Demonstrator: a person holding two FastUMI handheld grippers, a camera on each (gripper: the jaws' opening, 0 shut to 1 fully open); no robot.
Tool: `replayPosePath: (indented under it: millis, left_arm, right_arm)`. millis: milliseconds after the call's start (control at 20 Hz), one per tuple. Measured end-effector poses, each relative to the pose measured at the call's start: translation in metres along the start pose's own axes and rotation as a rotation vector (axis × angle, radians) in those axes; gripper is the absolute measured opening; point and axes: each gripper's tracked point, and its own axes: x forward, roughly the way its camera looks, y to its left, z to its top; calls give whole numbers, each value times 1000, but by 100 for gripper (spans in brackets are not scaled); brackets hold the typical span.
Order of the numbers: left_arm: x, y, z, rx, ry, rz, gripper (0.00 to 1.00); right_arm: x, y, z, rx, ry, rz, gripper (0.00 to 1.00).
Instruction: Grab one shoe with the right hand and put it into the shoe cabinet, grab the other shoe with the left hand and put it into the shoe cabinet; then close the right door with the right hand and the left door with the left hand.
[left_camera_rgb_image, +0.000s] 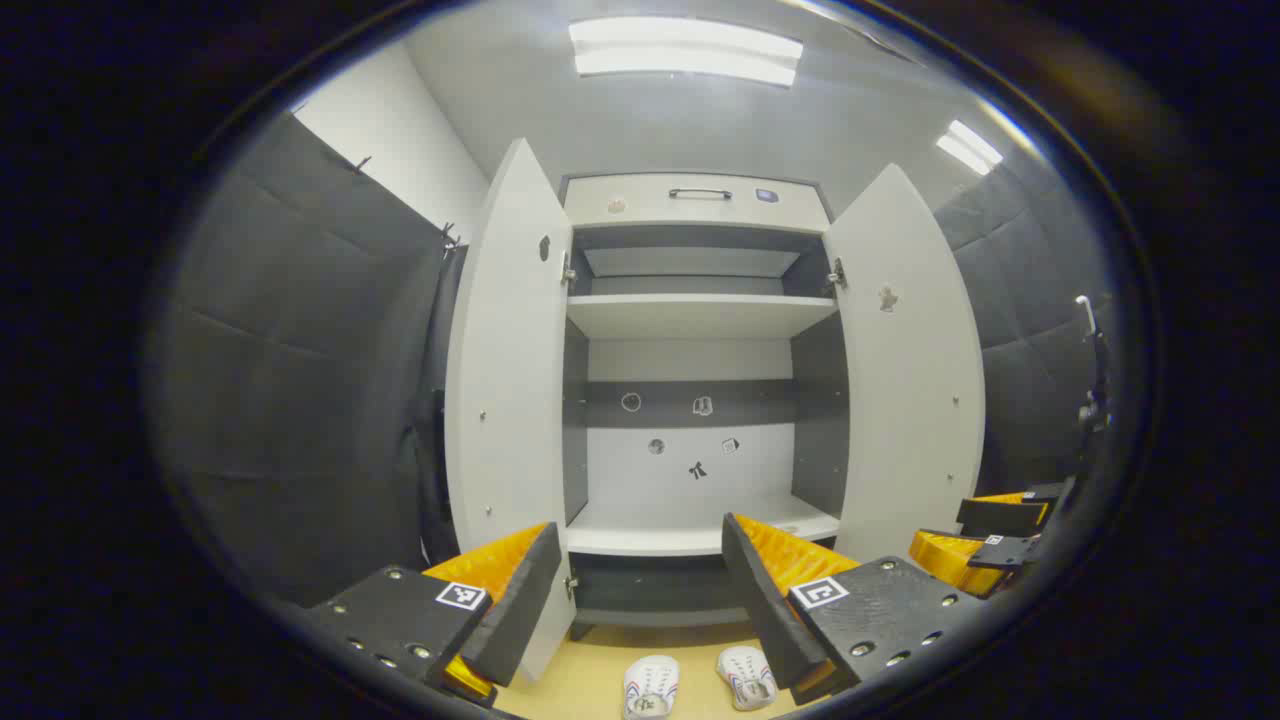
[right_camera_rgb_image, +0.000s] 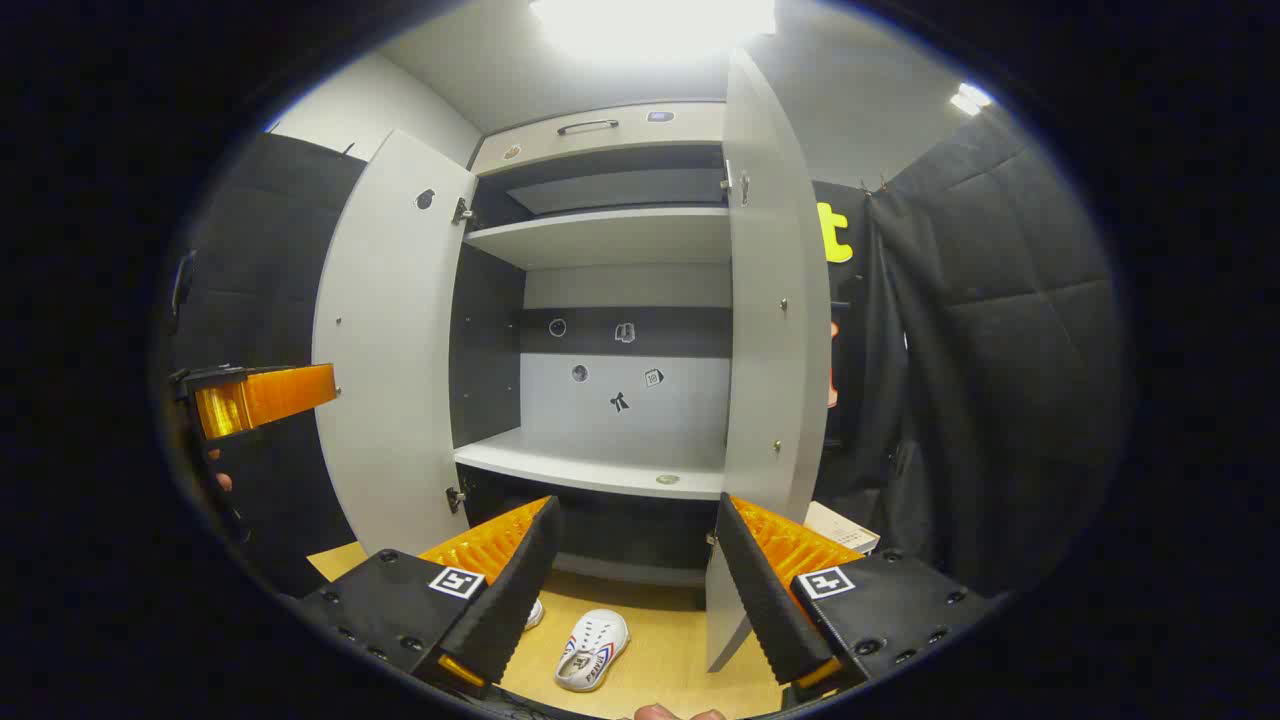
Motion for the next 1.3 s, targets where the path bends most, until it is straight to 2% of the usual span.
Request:
replayPosePath:
  millis: [400,650,900,1150,1300]
  left_arm:
    - [-3,29,-28,-25,36,-20,94]
    - [-2,42,-39,-14,45,-30,94]
    - [-7,56,-46,-18,43,-41,93]
    - [-10,70,-64,-26,63,-52,93]
    - [-13,78,-75,-65,85,-61,93]
  right_arm:
    - [4,0,-14,41,61,-72,98]
    - [5,6,-21,16,61,-98,98]
    - [19,20,-35,15,114,-89,98]
    - [40,35,-51,6,183,-55,98]
    - [54,50,-66,3,224,-17,98]
